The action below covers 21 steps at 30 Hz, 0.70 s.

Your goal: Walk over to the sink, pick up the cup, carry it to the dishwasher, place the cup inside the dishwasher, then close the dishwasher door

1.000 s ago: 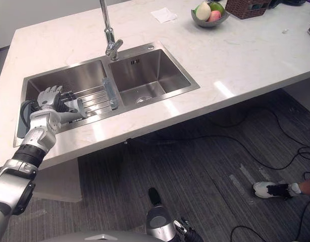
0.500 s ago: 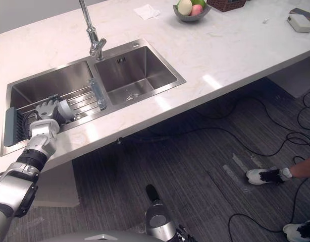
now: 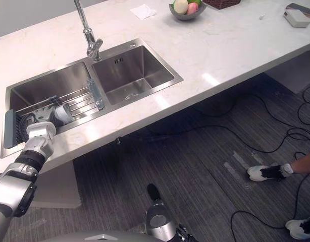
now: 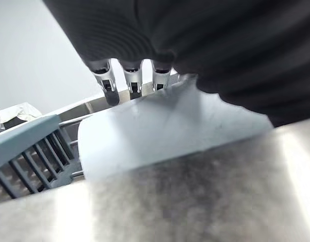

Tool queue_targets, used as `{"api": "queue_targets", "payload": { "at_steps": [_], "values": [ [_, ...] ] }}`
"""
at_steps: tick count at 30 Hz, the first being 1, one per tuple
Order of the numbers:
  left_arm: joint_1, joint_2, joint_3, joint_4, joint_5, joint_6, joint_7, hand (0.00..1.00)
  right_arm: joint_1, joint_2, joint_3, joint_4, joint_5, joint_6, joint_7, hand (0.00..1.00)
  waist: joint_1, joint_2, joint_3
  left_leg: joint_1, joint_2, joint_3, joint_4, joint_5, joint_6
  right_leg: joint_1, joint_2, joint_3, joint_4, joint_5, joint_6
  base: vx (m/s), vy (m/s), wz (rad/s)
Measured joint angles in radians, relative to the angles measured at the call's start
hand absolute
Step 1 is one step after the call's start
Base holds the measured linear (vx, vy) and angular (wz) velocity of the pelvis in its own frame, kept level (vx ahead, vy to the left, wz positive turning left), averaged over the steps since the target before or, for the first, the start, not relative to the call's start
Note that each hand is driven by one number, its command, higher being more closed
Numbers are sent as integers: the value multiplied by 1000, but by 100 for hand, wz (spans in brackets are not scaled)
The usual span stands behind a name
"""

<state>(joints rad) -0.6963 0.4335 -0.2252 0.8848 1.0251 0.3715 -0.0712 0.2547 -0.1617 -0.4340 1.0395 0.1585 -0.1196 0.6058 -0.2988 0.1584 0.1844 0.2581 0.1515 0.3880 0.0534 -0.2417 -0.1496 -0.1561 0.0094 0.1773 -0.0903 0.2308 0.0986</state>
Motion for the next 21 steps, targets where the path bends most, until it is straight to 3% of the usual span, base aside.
{"api": "queue_targets", "payload": {
  "at_steps": [4, 11, 17, 21],
  "values": [
    [-29, 11, -1, 21, -37, -28, -89, 100, 0, -7, 0, 0, -8, 19, 6, 0, -6, 15, -11, -2, 3, 4, -2, 0, 0, -5, 4, 2, 0, 3, -3, 2, -41, -2],
    [-47, 40, -14, 34, -121, -79, -107, 100, -1, -10, -2, -1, -8, 38, 20, 0, -10, 16, -12, 0, 2, 6, -1, 0, -1, -6, 5, 3, 0, 3, -2, -19, -43, -1],
    [-40, 37, -15, 51, -220, -146, 20, 100, -5, -12, -1, 0, -8, 40, 21, 0, -4, 16, -12, -1, -1, -6, 1, 0, 0, 0, -6, -4, 0, 0, 0, -27, -41, 5],
    [-27, 11, -13, 28, -308, -227, 152, 100, -11, -11, 0, 1, -7, 40, 21, 0, -2, 10, -8, -2, -1, -34, 3, 3, 3, 16, -19, -33, 0, -4, 4, -16, -32, 19]
  ]
}}
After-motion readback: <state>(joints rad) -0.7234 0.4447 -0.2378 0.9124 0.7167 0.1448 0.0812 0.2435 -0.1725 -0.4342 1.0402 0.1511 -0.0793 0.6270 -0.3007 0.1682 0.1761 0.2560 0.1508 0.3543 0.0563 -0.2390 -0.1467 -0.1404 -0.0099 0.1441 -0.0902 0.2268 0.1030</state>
